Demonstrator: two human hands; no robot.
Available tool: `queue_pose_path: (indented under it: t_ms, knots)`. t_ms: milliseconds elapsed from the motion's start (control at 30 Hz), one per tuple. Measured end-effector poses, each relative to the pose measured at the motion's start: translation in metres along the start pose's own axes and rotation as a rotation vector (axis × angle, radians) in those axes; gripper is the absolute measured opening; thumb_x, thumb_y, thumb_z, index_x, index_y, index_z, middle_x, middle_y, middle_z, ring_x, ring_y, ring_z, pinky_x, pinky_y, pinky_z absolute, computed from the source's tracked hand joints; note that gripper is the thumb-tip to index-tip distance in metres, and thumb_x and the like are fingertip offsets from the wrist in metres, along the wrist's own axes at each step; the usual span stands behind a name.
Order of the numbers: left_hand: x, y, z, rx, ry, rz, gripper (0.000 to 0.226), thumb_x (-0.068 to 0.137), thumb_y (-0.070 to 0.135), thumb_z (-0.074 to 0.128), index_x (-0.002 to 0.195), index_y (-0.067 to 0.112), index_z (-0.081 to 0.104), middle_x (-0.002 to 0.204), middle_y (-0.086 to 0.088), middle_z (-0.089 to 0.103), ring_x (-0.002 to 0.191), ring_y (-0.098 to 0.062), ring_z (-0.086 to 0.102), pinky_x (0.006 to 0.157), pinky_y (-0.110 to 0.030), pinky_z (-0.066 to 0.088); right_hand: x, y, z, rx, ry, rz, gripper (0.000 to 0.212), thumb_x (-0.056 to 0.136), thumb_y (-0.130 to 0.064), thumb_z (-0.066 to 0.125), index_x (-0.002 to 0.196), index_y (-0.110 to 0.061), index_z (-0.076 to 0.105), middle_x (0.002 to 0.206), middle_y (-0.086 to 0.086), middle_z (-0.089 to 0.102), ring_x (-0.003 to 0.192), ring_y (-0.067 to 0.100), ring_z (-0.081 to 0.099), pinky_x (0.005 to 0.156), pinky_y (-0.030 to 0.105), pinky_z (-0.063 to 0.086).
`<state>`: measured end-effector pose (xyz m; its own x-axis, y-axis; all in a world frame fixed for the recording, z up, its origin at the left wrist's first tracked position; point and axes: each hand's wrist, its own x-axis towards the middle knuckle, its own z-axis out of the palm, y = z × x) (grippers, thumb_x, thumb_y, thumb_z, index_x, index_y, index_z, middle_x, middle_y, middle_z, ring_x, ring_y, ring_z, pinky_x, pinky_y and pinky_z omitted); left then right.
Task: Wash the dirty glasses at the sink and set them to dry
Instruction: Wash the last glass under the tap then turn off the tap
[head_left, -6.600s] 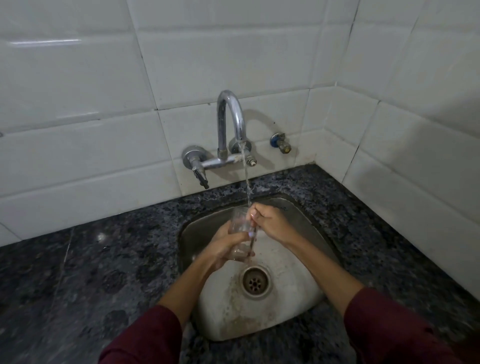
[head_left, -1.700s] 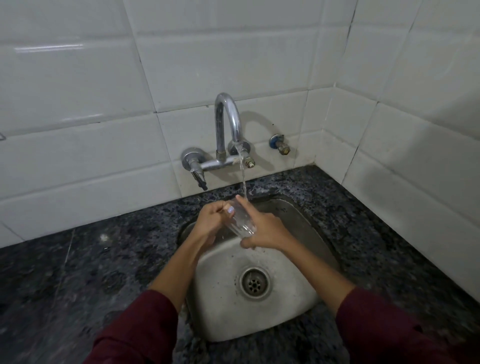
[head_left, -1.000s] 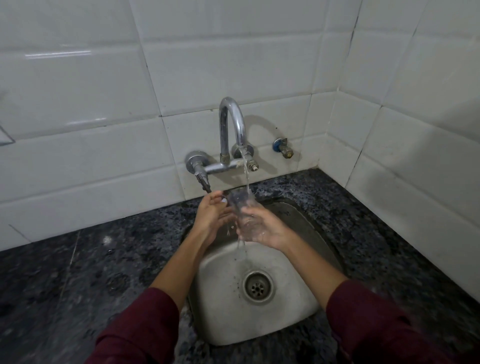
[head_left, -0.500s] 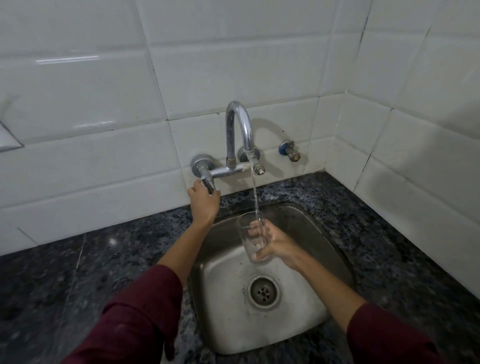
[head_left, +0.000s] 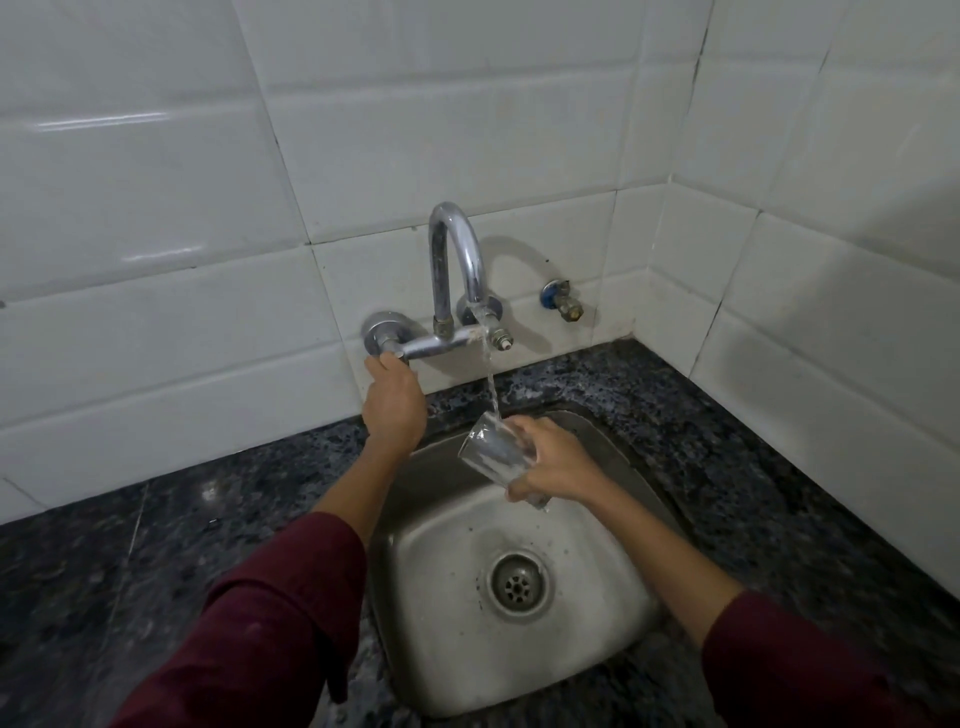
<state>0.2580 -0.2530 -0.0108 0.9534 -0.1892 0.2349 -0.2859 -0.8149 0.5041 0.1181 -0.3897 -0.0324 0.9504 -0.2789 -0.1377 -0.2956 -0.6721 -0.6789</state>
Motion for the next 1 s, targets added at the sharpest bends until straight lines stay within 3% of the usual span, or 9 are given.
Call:
queue_pose_path:
  t_ms: [100, 200, 300, 467, 533, 600, 700, 833, 1000]
  knots:
    - [-0.008, -0.001, -0.003, -0.058, -0.059, -0.027, 0.038, 0.093, 0.008, 0.049, 0.126, -0.003, 0.033, 0.124, -0.024, 0.038, 0.095, -0.044, 0.056, 0.069, -0.044, 0.043, -0.006, -0.009, -0.015, -0.139, -0.025, -0.019, 0.072, 0.056, -0.023, 0.085, 0.113, -0.024, 0.04, 0.113, 0.0, 0.053, 0.089, 0.02, 0.06, 0.075, 0.039, 0.054]
    - [-0.037, 0.002, 0.001, -0.068, -0.101, 0.018, 0.079, 0.08, -0.002, 0.059, 0.144, -0.002, 0.013, 0.134, -0.023, 0.03, 0.113, -0.042, 0.045, 0.089, -0.051, 0.048, -0.009, -0.017, -0.029, -0.352, -0.052, -0.067, 0.063, 0.058, -0.026, 0.084, 0.102, -0.024, 0.039, 0.101, -0.001, 0.053, 0.086, 0.02, 0.054, 0.071, 0.039, 0.05]
    - [-0.071, 0.003, 0.007, -0.033, -0.228, 0.174, 0.093, 0.077, 0.003, 0.065, 0.15, 0.007, 0.006, 0.152, -0.016, 0.015, 0.137, -0.035, 0.024, 0.11, -0.048, 0.033, -0.009, -0.022, -0.036, -0.464, -0.086, -0.105, 0.063, 0.057, -0.027, 0.084, 0.105, -0.025, 0.043, 0.108, -0.001, 0.044, 0.092, 0.02, 0.05, 0.075, 0.039, 0.049]
    - [-0.098, 0.004, 0.006, 0.005, -0.573, 0.328, 0.107, 0.069, 0.021, 0.074, 0.151, 0.014, 0.006, 0.156, -0.009, 0.015, 0.145, -0.028, 0.007, 0.114, -0.052, 0.019, -0.009, -0.035, -0.044, -0.541, -0.127, -0.193, 0.07, 0.056, -0.028, 0.084, 0.115, -0.024, 0.045, 0.112, 0.003, 0.047, 0.099, 0.023, 0.05, 0.083, 0.04, 0.048]
    - [-0.103, 0.005, 0.009, -0.034, -0.571, 0.311, 0.106, 0.067, 0.035, 0.077, 0.15, 0.016, 0.014, 0.153, -0.007, 0.025, 0.141, -0.03, 0.017, 0.111, -0.053, 0.025, -0.012, -0.04, -0.045, -0.462, -0.128, -0.24, 0.077, 0.056, -0.029, 0.085, 0.119, -0.023, 0.041, 0.112, 0.002, 0.049, 0.099, 0.021, 0.051, 0.081, 0.038, 0.046]
    - [-0.107, 0.003, 0.013, -0.168, -0.474, 0.283, 0.092, 0.062, 0.049, 0.078, 0.139, 0.02, 0.037, 0.139, -0.005, 0.047, 0.129, -0.027, 0.04, 0.103, -0.049, 0.038, -0.017, -0.042, -0.044, -0.314, -0.115, -0.264, 0.087, 0.054, -0.032, 0.087, 0.125, -0.024, 0.037, 0.117, 0.001, 0.048, 0.103, 0.018, 0.051, 0.085, 0.036, 0.047]
    - [-0.115, -0.001, 0.014, -0.407, -0.326, 0.155, 0.064, 0.061, 0.041, 0.083, 0.114, 0.017, 0.056, 0.111, -0.002, 0.065, 0.102, -0.02, 0.06, 0.086, -0.04, 0.051, -0.026, -0.035, -0.033, 0.114, 0.02, -0.239, 0.096, 0.055, -0.028, 0.088, 0.132, -0.029, 0.032, 0.121, -0.001, 0.047, 0.109, 0.015, 0.052, 0.092, 0.036, 0.048]
    - [-0.13, -0.002, 0.017, -0.526, -0.213, 0.088, 0.057, 0.06, 0.031, 0.085, 0.108, 0.014, 0.061, 0.1, 0.002, 0.069, 0.09, -0.014, 0.064, 0.076, -0.028, 0.052, -0.038, -0.019, 0.01, 0.719, 0.14, -0.119, 0.084, 0.062, -0.011, 0.084, 0.129, -0.027, 0.036, 0.114, -0.006, 0.053, 0.103, 0.011, 0.059, 0.091, 0.032, 0.051]
    - [-0.145, -0.016, 0.019, -0.576, -0.196, -0.008, 0.05, 0.067, 0.019, 0.083, 0.11, 0.01, 0.06, 0.101, 0.002, 0.067, 0.085, -0.007, 0.062, 0.066, -0.008, 0.045, -0.032, -0.02, 0.05, 0.694, 0.178, -0.065, 0.063, 0.051, -0.03, 0.085, 0.105, -0.037, 0.053, 0.104, -0.003, 0.068, 0.098, 0.015, 0.066, 0.092, 0.041, 0.053]
